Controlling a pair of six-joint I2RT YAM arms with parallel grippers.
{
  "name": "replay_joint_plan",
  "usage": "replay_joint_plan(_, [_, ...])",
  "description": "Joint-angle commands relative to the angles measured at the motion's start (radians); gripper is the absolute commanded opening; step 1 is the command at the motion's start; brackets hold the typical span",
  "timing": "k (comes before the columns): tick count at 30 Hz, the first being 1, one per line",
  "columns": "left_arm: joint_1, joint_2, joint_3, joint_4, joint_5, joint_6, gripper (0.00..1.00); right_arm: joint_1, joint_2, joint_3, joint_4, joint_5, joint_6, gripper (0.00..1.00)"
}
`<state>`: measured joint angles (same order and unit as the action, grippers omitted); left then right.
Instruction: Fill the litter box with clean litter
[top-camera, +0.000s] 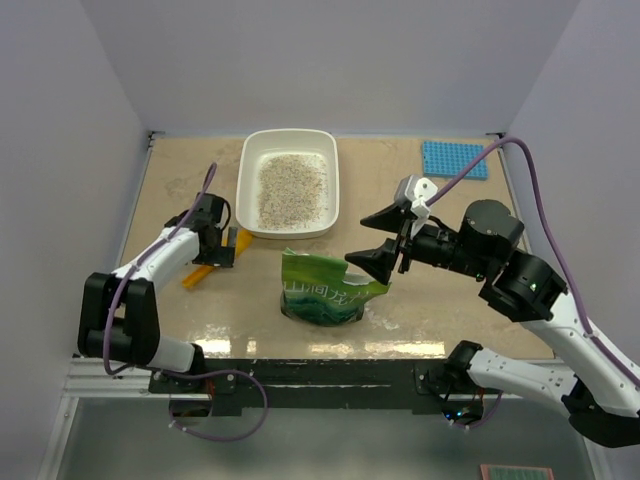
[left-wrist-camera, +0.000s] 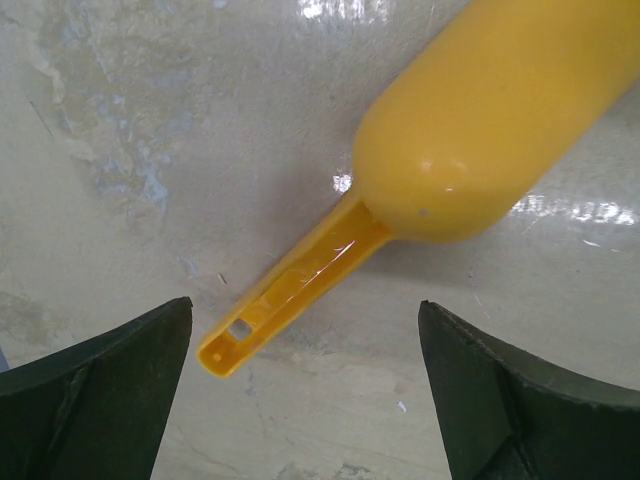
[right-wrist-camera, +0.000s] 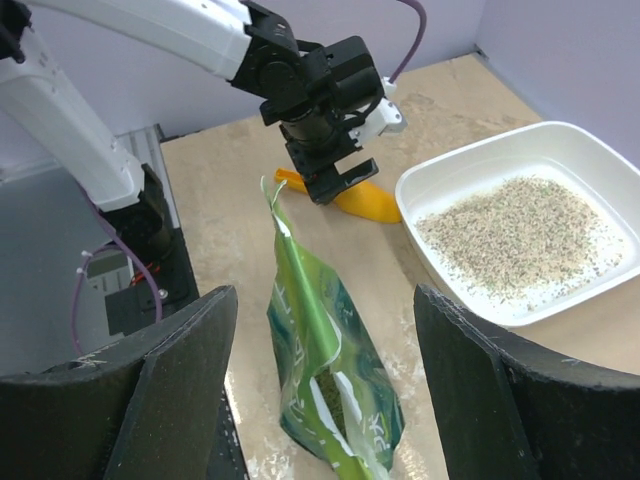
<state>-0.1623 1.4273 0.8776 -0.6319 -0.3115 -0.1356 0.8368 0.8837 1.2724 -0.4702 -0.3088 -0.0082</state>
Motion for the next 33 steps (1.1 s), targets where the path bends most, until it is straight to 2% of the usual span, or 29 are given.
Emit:
replay_joint_plan(1, [0.024, 0.07, -0.011, 0.041, 0.014, 0.036, 1.0, 0.002, -0.038, -0.036, 0.064, -0.042, 0.037, 0.75])
replay_joint_plan(8, [0.033, 0.214, 0.018, 0.02, 0.017, 0.05, 0.91, 0.002, -0.065, -0.042, 0.067, -0.049, 0.04, 0.75])
replay_joint_plan(11, [0.033, 0.271, 0.035, 0.006, 0.031, 0.051, 0.81, 0.002, -0.063, -0.042, 0.065, -0.049, 0.043, 0.75])
replay_joint_plan(13, [0.035, 0.283, 0.038, 0.003, 0.045, 0.05, 0.7, 0.002, -0.063, -0.042, 0.064, -0.047, 0.043, 0.75])
replay_joint_plan(14, [0.035, 0.285, 0.037, 0.003, 0.046, 0.05, 0.64, 0.002, -0.061, -0.044, 0.062, -0.046, 0.043, 0.75])
replay_joint_plan(15, [0.035, 0.283, 0.037, 0.005, 0.045, 0.05, 0.46, 0.001, -0.058, -0.044, 0.062, -0.046, 0.043, 0.75])
replay_joint_plan(16, [0.035, 0.28, 0.034, 0.005, 0.04, 0.047, 0.35, 0.001, -0.057, -0.045, 0.062, -0.043, 0.045, 0.75])
replay_joint_plan(17, [0.035, 0.274, 0.032, 0.005, 0.029, 0.039, 0.16, 0.002, -0.055, -0.044, 0.061, -0.041, 0.045, 0.75])
replay_joint_plan(19, [0.035, 0.265, 0.024, 0.005, 0.012, 0.036, 0.03, 0.002, -0.051, -0.042, 0.061, -0.039, 0.047, 0.75])
replay_joint_plan(28, [0.035, 0.159, 0.093, -0.087, -0.063, -0.022, 0.0, 0.002, -0.029, -0.016, 0.045, -0.027, 0.088, 0.75])
replay_joint_plan(33, [0.033, 0.023, 0.178, -0.144, -0.022, -0.015, 0.0, 0.002, 0.009, 0.027, 0.015, 0.1, 0.134, 0.75])
